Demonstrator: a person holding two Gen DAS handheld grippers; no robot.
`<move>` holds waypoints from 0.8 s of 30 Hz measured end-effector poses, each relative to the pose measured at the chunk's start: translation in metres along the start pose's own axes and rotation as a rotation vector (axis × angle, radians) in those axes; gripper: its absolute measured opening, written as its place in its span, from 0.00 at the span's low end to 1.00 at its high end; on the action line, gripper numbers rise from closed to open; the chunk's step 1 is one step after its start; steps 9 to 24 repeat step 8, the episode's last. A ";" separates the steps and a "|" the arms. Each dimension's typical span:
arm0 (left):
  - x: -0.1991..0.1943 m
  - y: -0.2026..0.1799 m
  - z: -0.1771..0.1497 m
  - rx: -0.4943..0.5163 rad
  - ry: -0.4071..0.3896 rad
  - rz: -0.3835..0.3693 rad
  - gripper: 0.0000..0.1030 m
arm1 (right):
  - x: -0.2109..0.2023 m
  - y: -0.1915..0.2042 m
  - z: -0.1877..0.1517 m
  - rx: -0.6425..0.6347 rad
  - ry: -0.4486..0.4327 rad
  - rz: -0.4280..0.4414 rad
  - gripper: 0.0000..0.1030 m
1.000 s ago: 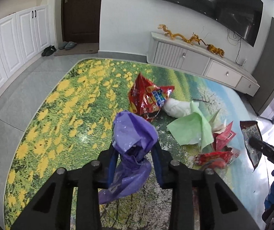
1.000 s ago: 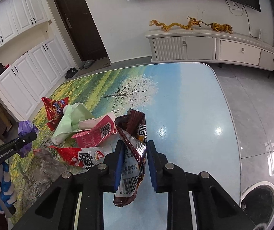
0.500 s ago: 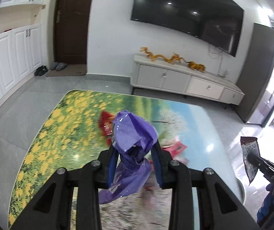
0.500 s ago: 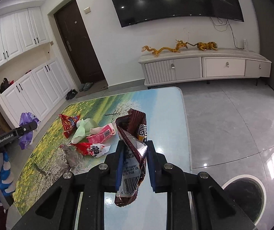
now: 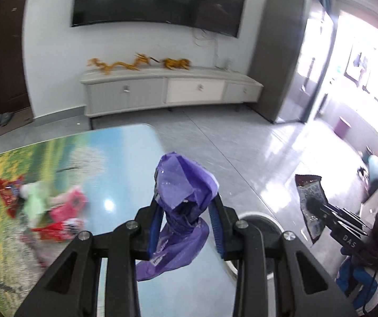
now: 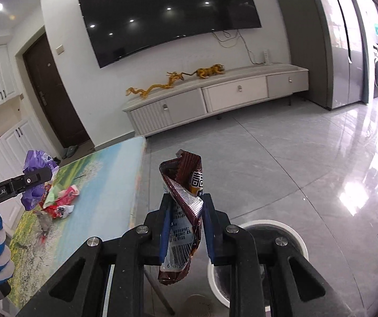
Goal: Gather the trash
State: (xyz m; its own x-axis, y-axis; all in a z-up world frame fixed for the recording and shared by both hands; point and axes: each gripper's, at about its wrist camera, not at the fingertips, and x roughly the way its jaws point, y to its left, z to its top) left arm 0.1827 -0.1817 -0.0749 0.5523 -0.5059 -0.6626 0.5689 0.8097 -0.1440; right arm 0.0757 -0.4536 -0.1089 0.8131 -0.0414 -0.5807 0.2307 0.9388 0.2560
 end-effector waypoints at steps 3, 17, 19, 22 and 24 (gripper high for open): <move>0.038 -0.042 -0.005 0.040 0.073 -0.056 0.32 | 0.008 -0.034 -0.012 0.059 0.038 -0.052 0.20; 0.094 -0.100 -0.015 0.094 0.167 -0.112 0.33 | 0.026 -0.077 -0.032 0.132 0.107 -0.103 0.21; 0.094 -0.100 -0.015 0.094 0.167 -0.112 0.33 | 0.026 -0.077 -0.032 0.132 0.107 -0.103 0.21; 0.094 -0.100 -0.015 0.094 0.167 -0.112 0.33 | 0.026 -0.077 -0.032 0.132 0.107 -0.103 0.21; 0.094 -0.100 -0.015 0.094 0.167 -0.112 0.33 | 0.026 -0.077 -0.032 0.132 0.107 -0.103 0.21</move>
